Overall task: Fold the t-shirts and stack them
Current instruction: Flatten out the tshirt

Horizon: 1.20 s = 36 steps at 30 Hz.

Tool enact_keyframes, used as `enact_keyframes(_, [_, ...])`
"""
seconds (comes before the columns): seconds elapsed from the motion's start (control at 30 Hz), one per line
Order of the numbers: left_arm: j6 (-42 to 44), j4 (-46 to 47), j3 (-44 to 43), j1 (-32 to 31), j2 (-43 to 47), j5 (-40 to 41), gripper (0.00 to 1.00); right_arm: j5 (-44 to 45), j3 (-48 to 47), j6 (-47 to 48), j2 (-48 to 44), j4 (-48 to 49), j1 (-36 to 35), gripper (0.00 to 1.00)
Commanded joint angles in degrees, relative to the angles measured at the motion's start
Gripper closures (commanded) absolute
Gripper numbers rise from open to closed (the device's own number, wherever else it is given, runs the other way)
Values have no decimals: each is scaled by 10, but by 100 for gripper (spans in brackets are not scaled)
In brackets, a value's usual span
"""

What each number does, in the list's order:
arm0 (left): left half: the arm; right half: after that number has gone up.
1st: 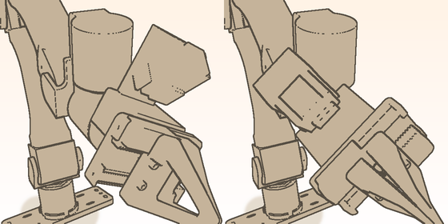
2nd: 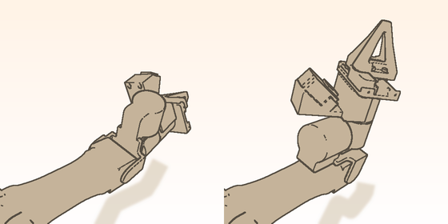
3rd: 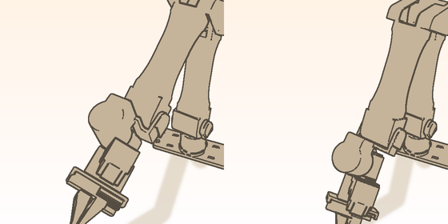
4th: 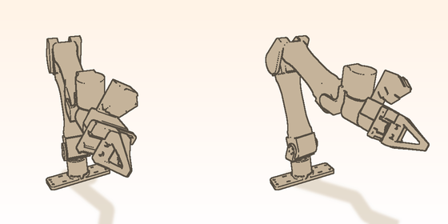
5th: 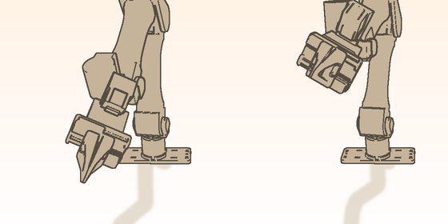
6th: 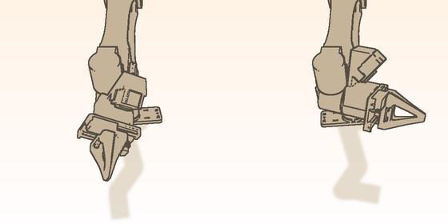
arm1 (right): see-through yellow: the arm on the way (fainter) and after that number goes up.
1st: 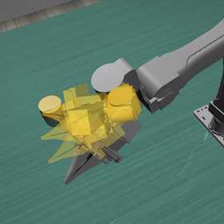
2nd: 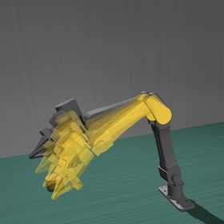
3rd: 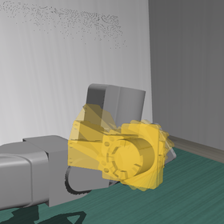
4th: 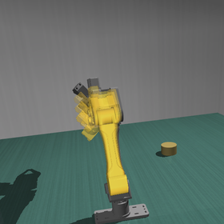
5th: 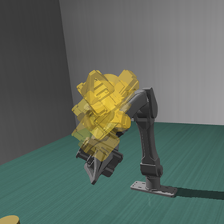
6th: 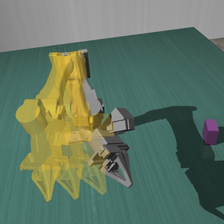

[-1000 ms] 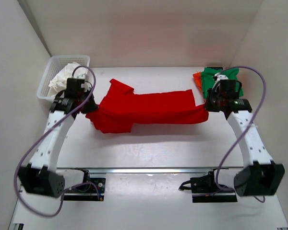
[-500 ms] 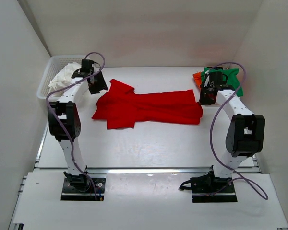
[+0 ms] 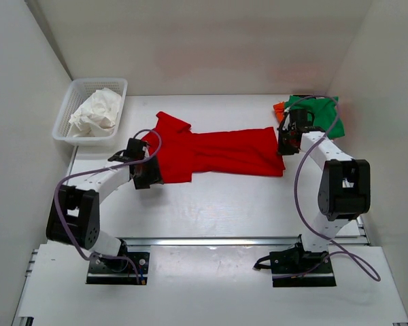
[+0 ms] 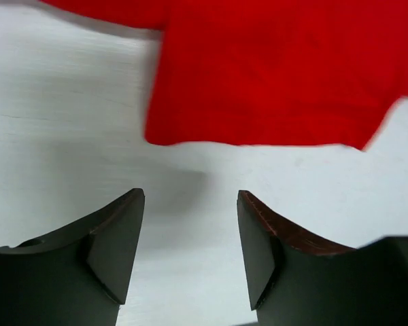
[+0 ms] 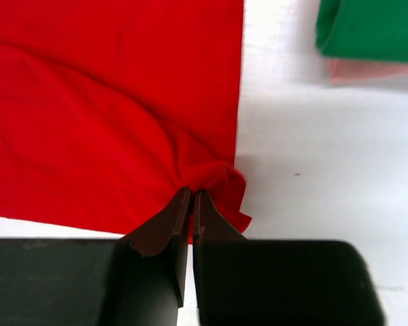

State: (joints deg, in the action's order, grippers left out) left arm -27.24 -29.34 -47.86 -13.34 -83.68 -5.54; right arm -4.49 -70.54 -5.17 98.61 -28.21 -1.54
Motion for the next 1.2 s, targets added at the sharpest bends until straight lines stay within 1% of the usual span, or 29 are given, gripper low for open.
enact_keyframes(0.0, [-12, 50, 2, 5, -13, 49, 32, 3, 22, -11, -20, 29, -7, 99])
enact_keyframes(0.1, [-14, 53, -10, -2, -48, 73, 29, 3, 30, -14, -25, 33, -9, 100])
enact_keyframes(0.23, [-34, 103, -5, 2, -80, 70, 27, -3, 45, -15, -27, 43, -13, 99])
enact_keyframes(0.27, [-36, 104, -6, -2, -83, 78, 26, -3, 49, -15, -26, 44, -8, 100])
enact_keyframes(0.33, [-38, 104, -24, -10, -103, 92, 29, 1, 50, -14, -26, 45, -6, 100])
enact_keyframes(0.4, [-33, 97, -37, -19, -126, 102, 28, -3, 59, -12, -30, 46, -3, 100])
enact_keyframes(0.47, [-27, 91, -47, -22, -140, 99, 36, -5, 67, -14, -38, 49, 4, 100])
enact_keyframes(0.5, [-29, 87, -54, -21, -145, 96, 38, -7, 70, -15, -39, 49, 7, 100])
enact_keyframes(0.53, [-25, 81, -57, -24, -147, 97, 49, -7, 73, -17, -44, 46, 10, 97])
enact_keyframes(0.57, [-21, 78, -56, -26, -147, 97, 62, -9, 79, -19, -46, 42, 11, 92])
enact_keyframes(0.6, [-18, 71, -58, -33, -145, 96, 83, -8, 91, -22, -47, 43, 14, 83])
enact_keyframes(0.63, [-11, 59, -61, -35, -140, 91, 96, -3, 90, -27, -60, 42, 14, 78])
enact_keyframes(0.67, [-5, 54, -64, -36, -139, 84, 100, -4, 100, -28, -70, 46, 28, 66])
enact_keyframes(0.7, [-1, 40, -63, -37, -134, 76, 100, -6, 109, -38, -80, 45, 36, 56])
enact_keyframes(0.73, [5, 35, -64, -35, -122, 72, 100, -10, 113, -36, -89, 47, 43, 54])
enact_keyframes(0.77, [10, 11, -62, -34, -111, 64, 100, -11, 125, -39, -96, 50, 44, 50])
enact_keyframes(0.87, [17, 4, -48, -31, -73, 60, 100, -6, 132, -45, -102, 46, 40, 50])
enact_keyframes(0.9, [14, 5, -37, -22, -42, 57, 100, -11, 139, -43, -103, 51, 37, 49])
enact_keyframes(0.97, [10, 6, -28, -21, -23, 45, 100, -17, 150, -48, -102, 65, 29, 49])
enact_keyframes(1.07, [12, 4, -32, -19, -18, 45, 100, -18, 157, -50, -97, 73, 19, 49])
enact_keyframes(1.17, [14, -2, -36, -18, -24, 40, 100, -12, 171, -37, -104, 82, -7, 45])
